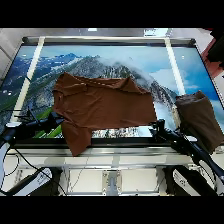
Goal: Fold the shirts.
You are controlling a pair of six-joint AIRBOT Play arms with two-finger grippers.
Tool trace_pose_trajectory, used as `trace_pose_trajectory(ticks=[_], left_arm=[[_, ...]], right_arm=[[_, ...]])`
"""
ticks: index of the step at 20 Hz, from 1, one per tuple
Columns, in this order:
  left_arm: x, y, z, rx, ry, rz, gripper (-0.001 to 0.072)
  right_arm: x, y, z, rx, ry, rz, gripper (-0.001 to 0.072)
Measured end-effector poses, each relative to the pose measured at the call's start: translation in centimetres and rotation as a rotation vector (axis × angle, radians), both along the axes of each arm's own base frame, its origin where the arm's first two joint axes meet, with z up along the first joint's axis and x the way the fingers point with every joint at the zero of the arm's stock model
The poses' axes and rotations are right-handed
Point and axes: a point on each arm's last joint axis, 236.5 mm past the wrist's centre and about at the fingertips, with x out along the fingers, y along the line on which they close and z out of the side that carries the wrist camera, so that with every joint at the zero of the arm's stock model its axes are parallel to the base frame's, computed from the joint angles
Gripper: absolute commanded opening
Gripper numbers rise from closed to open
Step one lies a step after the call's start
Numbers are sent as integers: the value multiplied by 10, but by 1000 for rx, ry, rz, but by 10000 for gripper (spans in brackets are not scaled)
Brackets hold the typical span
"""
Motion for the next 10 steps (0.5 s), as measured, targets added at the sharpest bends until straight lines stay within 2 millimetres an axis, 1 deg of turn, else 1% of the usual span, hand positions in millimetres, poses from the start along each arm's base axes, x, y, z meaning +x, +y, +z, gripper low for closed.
trace_pose_trajectory(ticks=[3,6,7,8,9,10], left_arm=[[0,-1,0,-2,0,-2,11],[0,-1,0,-2,-1,-3,10],[0,-1,0,-1,-2,-5,10],[0,-1,1,1,-4,-8,10],[0,-1,0,3,-6,-11,11],[0,-1,1,5,-8,-13,10]], right_arm=[[4,-3,-6,-50,6,-67,387],[8,-14,-10,-92,12,-141,376],[11,-20,-10,-112,10,-167,336],[13,-26,-10,-132,7,-189,254],[16,-34,-9,-159,3,-214,236],[20,-39,-7,-176,-4,-235,236]])
